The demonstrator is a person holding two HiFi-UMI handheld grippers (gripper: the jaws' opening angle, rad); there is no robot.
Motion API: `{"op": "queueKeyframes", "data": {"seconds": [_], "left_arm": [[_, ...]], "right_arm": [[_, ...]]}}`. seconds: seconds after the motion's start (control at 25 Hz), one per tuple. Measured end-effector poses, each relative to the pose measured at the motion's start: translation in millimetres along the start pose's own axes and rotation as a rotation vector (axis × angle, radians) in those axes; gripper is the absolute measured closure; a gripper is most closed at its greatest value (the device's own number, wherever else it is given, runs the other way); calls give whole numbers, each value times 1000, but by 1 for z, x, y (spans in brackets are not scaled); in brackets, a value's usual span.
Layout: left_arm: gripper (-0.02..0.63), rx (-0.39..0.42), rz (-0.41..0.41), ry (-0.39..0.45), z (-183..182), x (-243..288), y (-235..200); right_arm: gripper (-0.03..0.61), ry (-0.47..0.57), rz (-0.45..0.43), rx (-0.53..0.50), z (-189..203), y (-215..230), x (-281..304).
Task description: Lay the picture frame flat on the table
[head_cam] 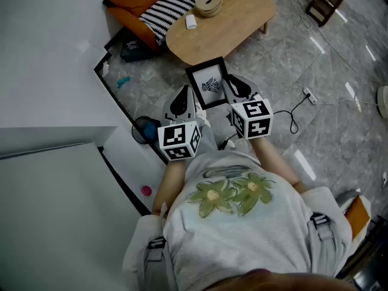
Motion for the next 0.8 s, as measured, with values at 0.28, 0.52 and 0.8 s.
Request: {"op": "queueKeyframes", "data": {"seconds": [0.28, 0.52, 0.8], "left_arm": [[598, 1, 20, -16, -2, 26, -20], [598, -15, 39, -37, -7, 56, -43], [598, -36, 61, -47, -11, 94, -74]], "right_arm": [[508, 12, 34, 10, -8, 6, 28], [508, -8, 62, 39, -21, 16, 63], [508, -8, 92, 39, -36, 24, 101]]}}
Point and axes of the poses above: the fingertips, and each gripper's own axes: x forward along the fingers, y to its right, z out of its underside, the point moved 3 cm from there along -x, backward along the fingers, and after that the axes turned 9 degrees about z, right-handed, at the moved point
